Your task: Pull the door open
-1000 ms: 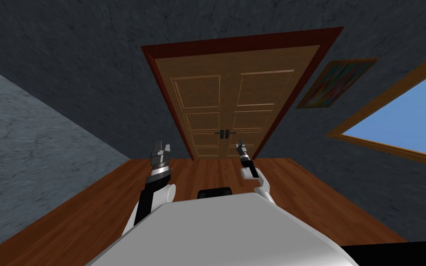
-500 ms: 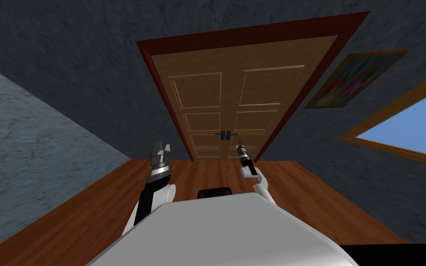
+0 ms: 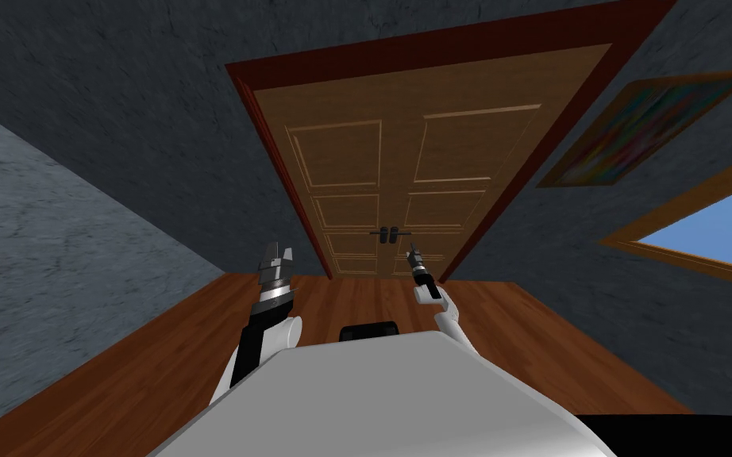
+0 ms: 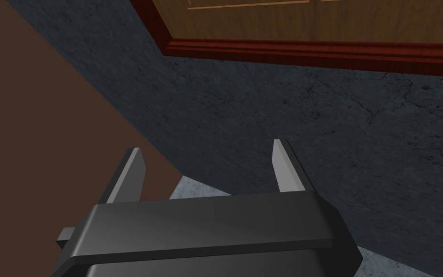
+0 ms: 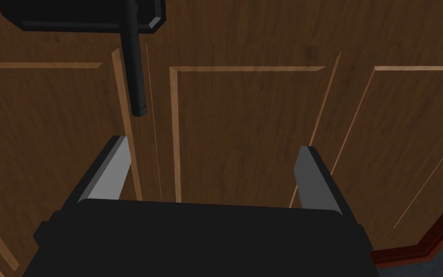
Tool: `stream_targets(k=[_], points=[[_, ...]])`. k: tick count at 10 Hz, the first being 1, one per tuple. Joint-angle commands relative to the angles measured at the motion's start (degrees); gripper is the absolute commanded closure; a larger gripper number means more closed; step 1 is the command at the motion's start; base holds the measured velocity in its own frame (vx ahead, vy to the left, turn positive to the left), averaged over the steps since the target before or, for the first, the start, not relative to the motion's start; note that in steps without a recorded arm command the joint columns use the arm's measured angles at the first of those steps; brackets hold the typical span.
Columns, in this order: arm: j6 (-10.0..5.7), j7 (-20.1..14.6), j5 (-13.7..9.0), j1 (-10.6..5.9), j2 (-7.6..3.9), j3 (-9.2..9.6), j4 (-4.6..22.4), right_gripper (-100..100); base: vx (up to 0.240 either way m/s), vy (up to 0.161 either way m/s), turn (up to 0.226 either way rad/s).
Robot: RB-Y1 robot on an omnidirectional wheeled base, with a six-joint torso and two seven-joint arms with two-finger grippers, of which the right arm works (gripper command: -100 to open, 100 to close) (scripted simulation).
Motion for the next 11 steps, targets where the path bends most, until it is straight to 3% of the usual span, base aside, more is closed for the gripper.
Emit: stream_targets(k=[1,6,10,11], points=[[0.44,0.0,-0.1,-0.61,-0.1,-0.31,1.6,-100,0.081,-0.032,0.027],[1.79,0.0,-0.5,-4.12,-0.99,-1.79,9.5,-100,0.124,-0.048,0.045],[2.53,-0.1,-0.8,-6.05,-1.46,-2.61,13.8,-100,0.093,-0.032,0.03],[2.53,0.0,-0.7,-6.04,-1.25,-2.54,13.2,-100,0.05,-0.023,0.009]])
